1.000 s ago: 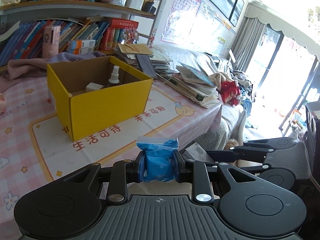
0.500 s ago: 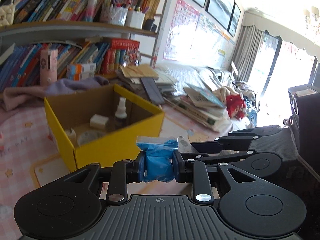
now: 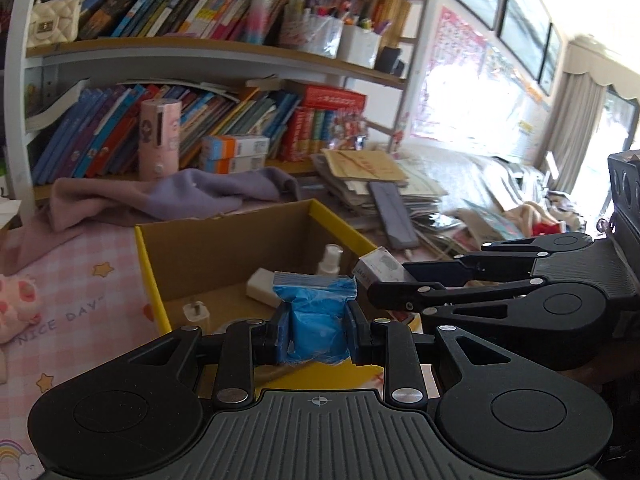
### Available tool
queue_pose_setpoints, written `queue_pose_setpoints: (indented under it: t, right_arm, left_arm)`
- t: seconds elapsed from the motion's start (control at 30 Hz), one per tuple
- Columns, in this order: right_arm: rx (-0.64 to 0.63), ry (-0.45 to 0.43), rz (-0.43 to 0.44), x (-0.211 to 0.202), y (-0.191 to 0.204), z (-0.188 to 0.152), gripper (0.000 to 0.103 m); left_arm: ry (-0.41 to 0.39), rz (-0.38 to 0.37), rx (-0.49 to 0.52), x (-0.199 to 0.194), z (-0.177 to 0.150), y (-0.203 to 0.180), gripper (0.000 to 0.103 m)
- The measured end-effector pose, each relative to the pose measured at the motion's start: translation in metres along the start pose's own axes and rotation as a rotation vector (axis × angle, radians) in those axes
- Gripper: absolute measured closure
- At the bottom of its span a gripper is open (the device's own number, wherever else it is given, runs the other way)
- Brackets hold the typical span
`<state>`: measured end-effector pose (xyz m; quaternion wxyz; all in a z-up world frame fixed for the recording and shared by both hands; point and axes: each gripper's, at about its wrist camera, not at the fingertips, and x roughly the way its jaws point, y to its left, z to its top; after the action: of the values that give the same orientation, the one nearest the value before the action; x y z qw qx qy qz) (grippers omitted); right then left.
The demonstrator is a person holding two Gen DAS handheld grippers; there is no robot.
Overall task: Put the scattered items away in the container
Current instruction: 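Lower both held items down into the yellow box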
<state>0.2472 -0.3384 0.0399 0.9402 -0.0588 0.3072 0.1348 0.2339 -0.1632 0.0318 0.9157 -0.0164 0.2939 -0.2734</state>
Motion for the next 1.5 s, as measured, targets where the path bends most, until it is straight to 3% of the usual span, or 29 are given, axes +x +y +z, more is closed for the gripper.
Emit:
queue_pose_setpoints:
  t: [0.17,0.33,0.7,1.03,1.23,1.37,1.5]
  right_arm:
    - [-0.005,0.035,0.072,0.032,-0.018,0.007,0.075]
    - [0.005,0.126,0.126,0.071,-0.032,0.011,0.075]
    - [-0.008,0.243,0.192,0.111,-0.037,0.005,0.075]
    - [-0.006,0.297,0.195,0.125,-0.039,0.001,0.075]
    - [0.033,0.28,0.182,0.119,-0.045,-0.002,0.073]
    - [0.05,0.254,0.173,0.111,-0.048,-0.002,0.073]
    - [0.046,0.226,0.17,0.102,-0.044,-0.003,0.07]
  left_arm:
    - [0.036,0.08,-0.011,0.022,0.01,0.006,0.077]
    - [0.117,0.132,-0.016,0.052,0.013,0.012,0.077]
    - [0.238,0.179,-0.025,0.09,0.009,0.02,0.076]
    - [0.267,0.186,-0.033,0.099,0.008,0.022,0.072]
    - [0.244,0.186,-0.019,0.093,0.006,0.016,0.062]
    - [0.211,0.235,-0.019,0.082,0.004,0.012,0.037]
    - [0.177,0.234,-0.05,0.07,0.001,0.013,0.034]
